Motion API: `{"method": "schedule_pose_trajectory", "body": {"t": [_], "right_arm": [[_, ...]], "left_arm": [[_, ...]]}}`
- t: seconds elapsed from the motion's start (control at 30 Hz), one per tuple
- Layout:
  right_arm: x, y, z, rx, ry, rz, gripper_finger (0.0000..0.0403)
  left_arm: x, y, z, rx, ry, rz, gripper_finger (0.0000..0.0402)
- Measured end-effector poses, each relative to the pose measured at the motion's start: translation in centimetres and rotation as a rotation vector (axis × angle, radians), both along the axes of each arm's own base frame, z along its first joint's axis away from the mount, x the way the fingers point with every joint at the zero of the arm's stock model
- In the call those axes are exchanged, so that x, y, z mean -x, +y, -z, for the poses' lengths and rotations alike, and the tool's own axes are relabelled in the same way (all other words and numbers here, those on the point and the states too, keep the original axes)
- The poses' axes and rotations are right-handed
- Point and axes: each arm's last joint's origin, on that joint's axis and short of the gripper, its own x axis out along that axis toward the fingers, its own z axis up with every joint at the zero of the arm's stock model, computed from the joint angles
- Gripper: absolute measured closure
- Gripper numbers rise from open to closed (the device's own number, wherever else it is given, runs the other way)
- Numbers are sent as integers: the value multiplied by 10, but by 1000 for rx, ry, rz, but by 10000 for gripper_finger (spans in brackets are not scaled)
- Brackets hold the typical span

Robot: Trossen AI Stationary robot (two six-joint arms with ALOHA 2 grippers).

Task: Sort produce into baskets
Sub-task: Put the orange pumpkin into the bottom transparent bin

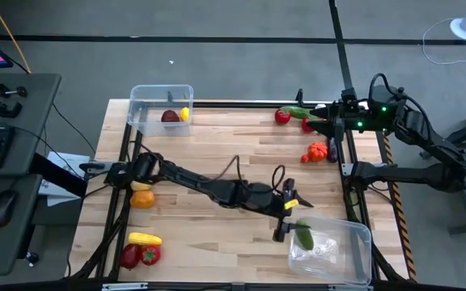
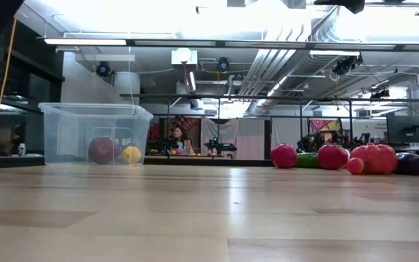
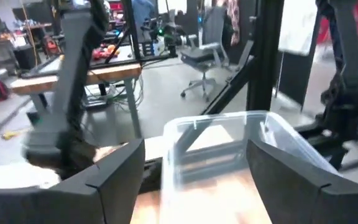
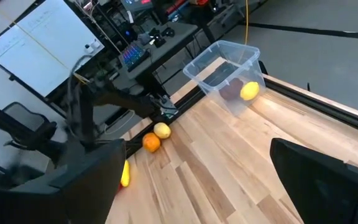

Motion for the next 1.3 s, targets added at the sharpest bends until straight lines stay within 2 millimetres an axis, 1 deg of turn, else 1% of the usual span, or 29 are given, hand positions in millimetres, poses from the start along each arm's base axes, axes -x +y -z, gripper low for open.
{"method": "schedule_pose_trajectory", "body": {"t": [0.13, 0.2, 0.27, 0.33, 0.43, 0.5, 0.6, 0.73, 0.87, 1.0, 1.07, 1.13, 1.2, 1.3], "right_arm": [[0, 0, 0, -2, 0, 0, 10], [0, 0, 0, -7, -1, 1, 10], [0, 0, 0, -9, 0, 1, 10], [-2, 0, 1, -30, 0, 1, 10], [-10, -1, 3, -50, 21, -4, 10], [-18, -1, 8, -51, 50, -27, 10], [-36, 1, 21, -71, 112, -86, 10], [-67, 9, 44, -88, 171, -214, 10], [-96, 21, 68, -39, 221, -324, 10], [-120, 33, 86, 15, 268, -412, 10], [-131, 39, 93, 36, 280, -448, 10], [-139, 44, 98, 42, 282, -470, 10], [-143, 46, 101, 41, 294, -478, 10], [-142, 45, 104, 39, 332, -431, 10]], "left_arm": [[30, 25, -47, -117, 128, -90, 129], [49, 39, -64, -159, 234, -130, 130], [68, 55, -76, -165, 343, -173, 132], [88, 69, -87, -136, 441, -216, 135], [119, 84, -100, -61, 503, -276, 138], [136, 88, -100, -7, 502, -305, 140], [159, 80, -88, 91, 486, -320, 140], [193, 54, -66, 234, 496, -343, 140], [224, 23, -32, 349, 682, -397, 140], [256, -5, -13, 458, 933, -454, 140], [268, -17, -5, 458, 1057, -464, 140], [279, -27, 0, 440, 1138, -463, 140], [286, -32, 0, 420, 1165, -460, 140], [291, -35, 1, 333, 1133, -465, 140]]}}
